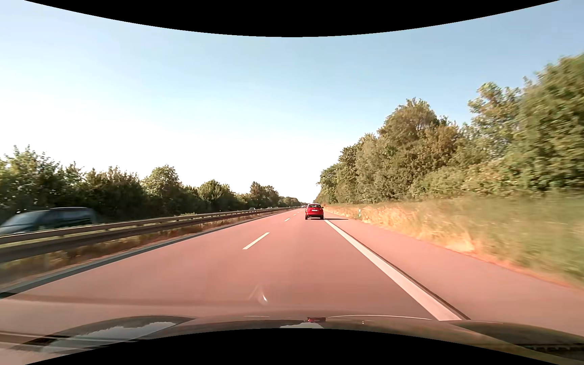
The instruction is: Follow the waypoints while adhering to traffic rules and regulations
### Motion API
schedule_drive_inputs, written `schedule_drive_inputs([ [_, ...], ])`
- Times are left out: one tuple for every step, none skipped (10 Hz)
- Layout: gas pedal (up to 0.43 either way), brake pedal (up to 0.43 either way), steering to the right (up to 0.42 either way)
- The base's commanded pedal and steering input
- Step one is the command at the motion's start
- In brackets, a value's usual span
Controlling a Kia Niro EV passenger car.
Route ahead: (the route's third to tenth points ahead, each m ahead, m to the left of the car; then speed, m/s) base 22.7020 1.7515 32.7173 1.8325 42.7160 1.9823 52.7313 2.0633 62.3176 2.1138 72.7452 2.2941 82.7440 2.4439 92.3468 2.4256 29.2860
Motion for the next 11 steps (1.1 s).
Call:
schedule_drive_inputs([
  [0.299,0.006,-0.002],
  [0.311,0.006,-0.002],
  [0.311,0.006,-0.002],
  [0.311,0.006,-0.002],
  [0.311,0.006,-0.002],
  [0.311,0.006,-0.002],
  [0.311,0.006,-0.002],
  [0.311,0.006,-0.002],
  [0.311,0.006,-0.002],
  [0.311,0.006,-0.002],
  [0.311,0.006,-0.002],
])
